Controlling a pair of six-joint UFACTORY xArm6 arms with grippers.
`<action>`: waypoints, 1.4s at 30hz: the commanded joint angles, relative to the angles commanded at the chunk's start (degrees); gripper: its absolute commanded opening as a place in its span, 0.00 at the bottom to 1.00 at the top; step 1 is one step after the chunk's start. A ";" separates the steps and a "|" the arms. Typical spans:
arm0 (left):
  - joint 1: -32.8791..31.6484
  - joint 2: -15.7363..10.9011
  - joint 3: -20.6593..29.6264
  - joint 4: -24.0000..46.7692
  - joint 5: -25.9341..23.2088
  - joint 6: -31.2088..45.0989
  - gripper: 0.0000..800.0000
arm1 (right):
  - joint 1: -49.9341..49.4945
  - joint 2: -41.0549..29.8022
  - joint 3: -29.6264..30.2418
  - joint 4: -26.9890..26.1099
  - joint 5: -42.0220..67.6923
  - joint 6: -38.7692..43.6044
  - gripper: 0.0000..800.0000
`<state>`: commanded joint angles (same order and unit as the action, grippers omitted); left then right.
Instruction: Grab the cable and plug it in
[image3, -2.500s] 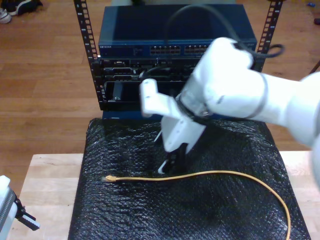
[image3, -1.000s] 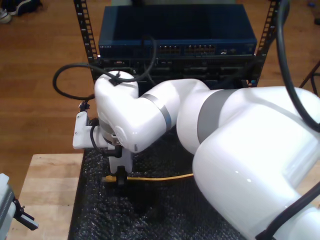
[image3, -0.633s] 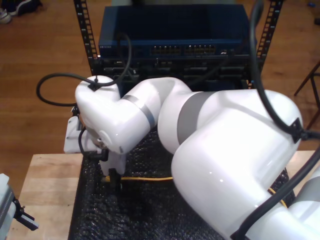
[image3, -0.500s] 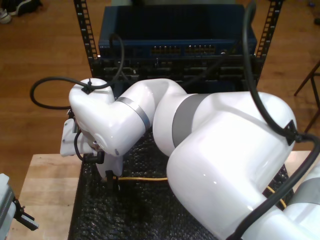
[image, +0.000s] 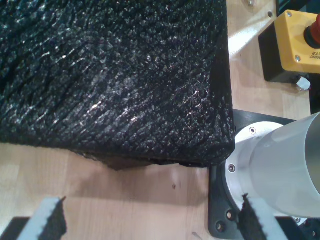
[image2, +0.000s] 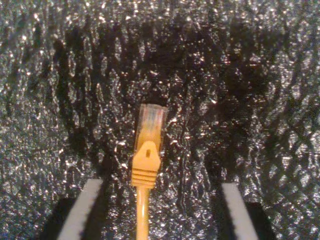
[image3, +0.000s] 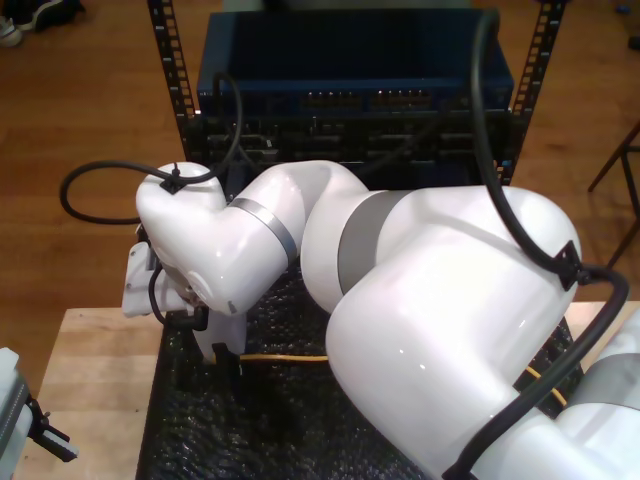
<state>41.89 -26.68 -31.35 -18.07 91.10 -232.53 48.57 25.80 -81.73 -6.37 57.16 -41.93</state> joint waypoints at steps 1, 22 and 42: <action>0.00 0.00 0.00 0.00 0.09 0.00 1.00 | 0.00 0.00 0.09 0.00 0.00 0.00 0.58; -0.09 0.00 0.00 0.00 0.09 0.00 1.00 | 0.44 -0.09 0.35 0.09 -0.09 0.09 0.41; -0.09 0.00 0.00 0.00 0.09 0.00 1.00 | 1.85 0.00 0.09 -0.35 -0.18 0.09 0.15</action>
<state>41.80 -26.68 -31.35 -18.07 91.19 -232.53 50.42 25.80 -81.64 -6.73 56.99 -41.85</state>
